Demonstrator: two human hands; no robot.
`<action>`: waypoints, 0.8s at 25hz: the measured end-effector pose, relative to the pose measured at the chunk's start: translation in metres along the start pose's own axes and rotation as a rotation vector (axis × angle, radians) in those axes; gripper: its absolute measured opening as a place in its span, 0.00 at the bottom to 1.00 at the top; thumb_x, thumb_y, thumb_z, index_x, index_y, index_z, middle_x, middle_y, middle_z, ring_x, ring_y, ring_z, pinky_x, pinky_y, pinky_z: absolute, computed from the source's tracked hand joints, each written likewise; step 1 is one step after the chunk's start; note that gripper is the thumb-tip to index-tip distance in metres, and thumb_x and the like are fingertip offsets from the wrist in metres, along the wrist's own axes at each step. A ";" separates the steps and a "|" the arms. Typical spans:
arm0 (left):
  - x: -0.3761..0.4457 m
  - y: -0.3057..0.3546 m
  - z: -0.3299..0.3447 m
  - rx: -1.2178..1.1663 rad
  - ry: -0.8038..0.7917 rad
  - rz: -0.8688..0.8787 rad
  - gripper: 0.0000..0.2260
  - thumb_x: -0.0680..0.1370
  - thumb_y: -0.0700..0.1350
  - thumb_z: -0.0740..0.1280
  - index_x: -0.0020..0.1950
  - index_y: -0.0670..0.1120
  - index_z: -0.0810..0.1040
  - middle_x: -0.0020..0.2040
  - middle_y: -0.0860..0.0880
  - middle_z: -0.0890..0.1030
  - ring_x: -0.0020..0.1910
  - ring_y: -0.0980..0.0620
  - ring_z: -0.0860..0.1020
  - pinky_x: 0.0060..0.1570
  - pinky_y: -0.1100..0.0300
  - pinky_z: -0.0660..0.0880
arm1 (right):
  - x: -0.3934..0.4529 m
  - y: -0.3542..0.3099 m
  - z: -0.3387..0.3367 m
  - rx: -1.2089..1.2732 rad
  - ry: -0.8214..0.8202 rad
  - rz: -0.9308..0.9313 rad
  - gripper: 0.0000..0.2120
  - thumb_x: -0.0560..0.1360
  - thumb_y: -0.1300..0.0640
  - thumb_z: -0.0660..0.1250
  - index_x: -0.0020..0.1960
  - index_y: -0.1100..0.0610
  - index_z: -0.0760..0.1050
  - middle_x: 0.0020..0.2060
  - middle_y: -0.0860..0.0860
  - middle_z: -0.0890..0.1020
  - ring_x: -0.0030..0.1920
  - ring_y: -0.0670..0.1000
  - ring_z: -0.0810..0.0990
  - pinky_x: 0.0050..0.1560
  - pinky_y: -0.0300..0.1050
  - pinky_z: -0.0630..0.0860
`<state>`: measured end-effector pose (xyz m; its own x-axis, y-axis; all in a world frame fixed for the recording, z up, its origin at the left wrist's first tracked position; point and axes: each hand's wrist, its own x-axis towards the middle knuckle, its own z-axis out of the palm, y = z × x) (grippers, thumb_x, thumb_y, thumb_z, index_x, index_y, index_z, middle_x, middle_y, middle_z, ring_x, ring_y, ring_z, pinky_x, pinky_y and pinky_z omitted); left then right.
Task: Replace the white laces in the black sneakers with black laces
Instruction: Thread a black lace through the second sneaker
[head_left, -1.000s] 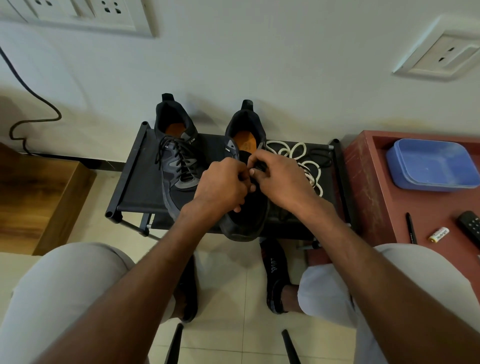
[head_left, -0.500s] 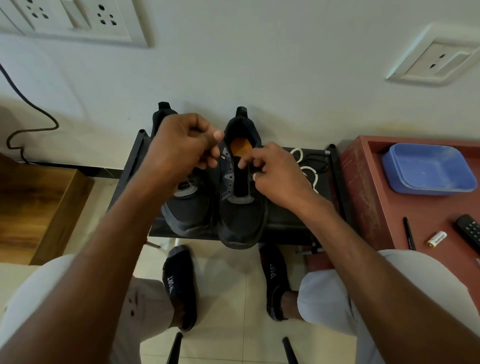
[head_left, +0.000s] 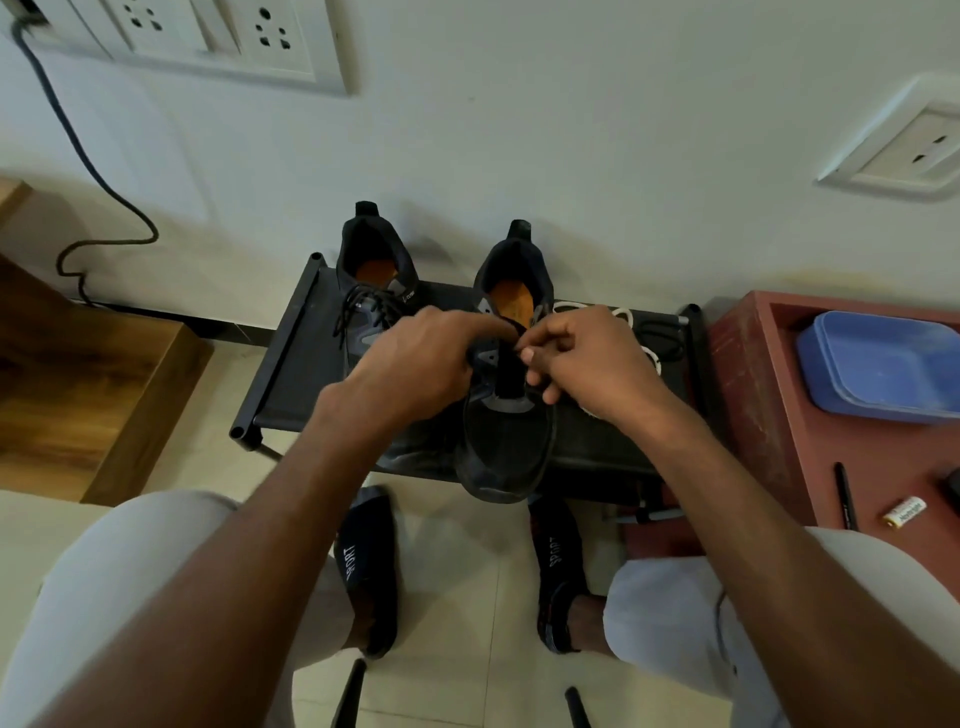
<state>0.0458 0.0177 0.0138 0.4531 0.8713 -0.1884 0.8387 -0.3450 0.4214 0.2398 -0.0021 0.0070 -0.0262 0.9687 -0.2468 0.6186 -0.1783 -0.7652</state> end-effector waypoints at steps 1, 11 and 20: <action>-0.001 0.001 0.002 0.025 -0.043 0.013 0.28 0.80 0.37 0.65 0.74 0.64 0.71 0.47 0.54 0.77 0.39 0.53 0.74 0.35 0.58 0.72 | -0.001 0.001 0.002 -0.053 -0.029 -0.003 0.07 0.80 0.60 0.71 0.47 0.51 0.85 0.33 0.50 0.86 0.29 0.48 0.84 0.35 0.39 0.80; 0.007 -0.010 0.012 -0.075 -0.074 0.009 0.19 0.77 0.38 0.72 0.61 0.57 0.74 0.48 0.52 0.78 0.46 0.48 0.79 0.39 0.58 0.72 | -0.004 0.006 0.024 -0.416 0.038 -0.121 0.09 0.77 0.49 0.73 0.55 0.41 0.86 0.37 0.39 0.83 0.43 0.44 0.83 0.44 0.43 0.80; 0.007 -0.011 0.011 -0.149 -0.061 -0.009 0.17 0.77 0.37 0.72 0.61 0.54 0.77 0.50 0.51 0.79 0.48 0.48 0.80 0.42 0.58 0.75 | -0.007 0.003 0.035 -0.533 0.098 -0.123 0.07 0.76 0.49 0.72 0.53 0.44 0.87 0.36 0.45 0.84 0.38 0.49 0.82 0.42 0.50 0.84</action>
<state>0.0433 0.0234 -0.0021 0.4671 0.8498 -0.2444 0.7907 -0.2777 0.5455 0.2145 -0.0150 -0.0143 -0.0662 0.9929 -0.0986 0.9280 0.0250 -0.3717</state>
